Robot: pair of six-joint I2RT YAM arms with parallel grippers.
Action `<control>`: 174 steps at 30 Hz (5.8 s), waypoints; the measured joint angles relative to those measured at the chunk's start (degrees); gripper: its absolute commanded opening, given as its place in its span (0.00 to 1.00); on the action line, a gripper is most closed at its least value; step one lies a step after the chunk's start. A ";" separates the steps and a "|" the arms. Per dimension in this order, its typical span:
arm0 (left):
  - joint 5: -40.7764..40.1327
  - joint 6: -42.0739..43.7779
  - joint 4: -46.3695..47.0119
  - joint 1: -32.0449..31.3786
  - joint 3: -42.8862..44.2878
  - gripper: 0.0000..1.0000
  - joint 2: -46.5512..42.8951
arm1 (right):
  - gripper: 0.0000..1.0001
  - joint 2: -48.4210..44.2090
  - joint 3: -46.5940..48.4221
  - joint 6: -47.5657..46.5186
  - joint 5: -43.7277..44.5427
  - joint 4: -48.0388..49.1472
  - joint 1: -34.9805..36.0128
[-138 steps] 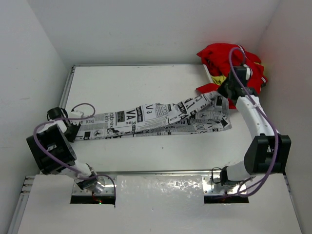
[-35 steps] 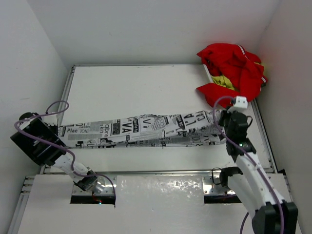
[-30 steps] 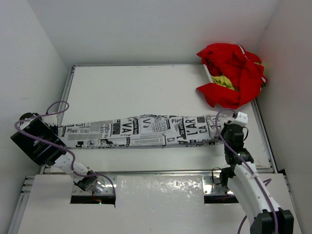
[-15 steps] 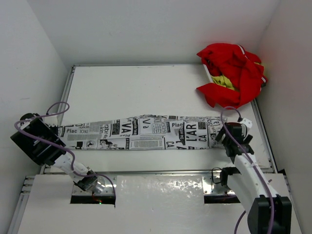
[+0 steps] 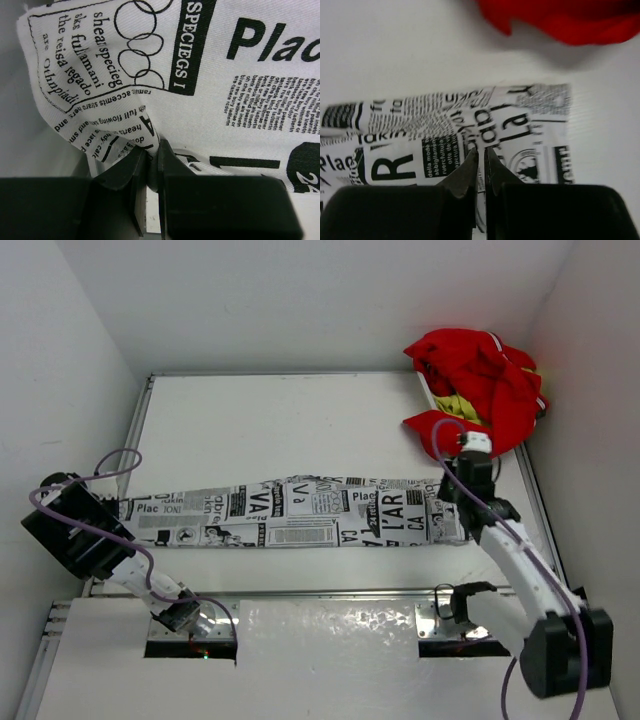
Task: Fold and stack the trousers
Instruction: Fold the trousers
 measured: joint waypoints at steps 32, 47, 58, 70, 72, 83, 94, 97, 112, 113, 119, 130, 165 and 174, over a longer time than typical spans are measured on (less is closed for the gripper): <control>13.68 -6.62 -8.57 8.50 12.48 0.66 7.39 | 0.00 37.09 12.13 1.75 -9.53 -4.13 -8.28; 17.09 -6.36 -8.66 3.54 7.72 0.72 8.31 | 0.00 38.60 14.64 -4.00 -6.80 -7.23 -13.94; 9.73 -8.98 -0.31 1.66 4.26 0.00 4.61 | 0.00 37.99 14.62 -4.35 -9.31 -8.00 -12.96; 13.84 -7.08 -14.05 6.25 18.95 0.00 3.91 | 0.46 33.99 15.47 -6.05 -6.40 -11.69 -9.07; 15.52 -6.75 -15.21 6.32 23.02 0.00 3.04 | 0.48 33.03 16.90 -6.64 -5.18 -13.11 -9.09; 28.92 -3.98 -28.63 1.79 34.84 0.00 -4.96 | 0.31 27.61 17.03 -7.74 -5.62 -13.77 -8.07; 42.58 -13.84 -28.06 -34.16 31.69 0.00 -17.25 | 0.30 34.07 12.13 -0.02 -10.60 -10.93 -4.00; 42.12 -19.30 -24.00 -40.09 26.23 0.00 -18.62 | 0.30 34.82 11.89 2.25 -10.73 -9.57 -3.93; 31.71 -44.35 3.21 -69.57 13.29 0.00 -16.52 | 0.31 35.82 10.86 8.85 -10.16 -4.70 -3.87; 30.99 -45.09 4.48 -71.58 13.29 0.00 -15.47 | 0.31 35.82 10.75 9.11 -10.08 -4.55 -3.87; 26.99 -47.21 8.33 -80.63 13.81 0.00 -8.37 | 0.31 35.82 10.47 10.12 -9.51 -4.09 -3.87; 22.97 -41.27 6.67 -84.02 19.76 1.00 0.96 | 0.37 35.85 10.69 10.38 -9.25 -4.37 -3.85; 10.86 -27.08 -4.66 -51.06 3.13 0.09 3.06 | 0.51 28.33 11.10 1.68 -6.16 -16.68 -3.82; 13.64 -23.71 -11.54 -46.82 7.87 0.00 2.51 | 0.50 34.12 10.43 2.51 -9.86 -13.81 -1.57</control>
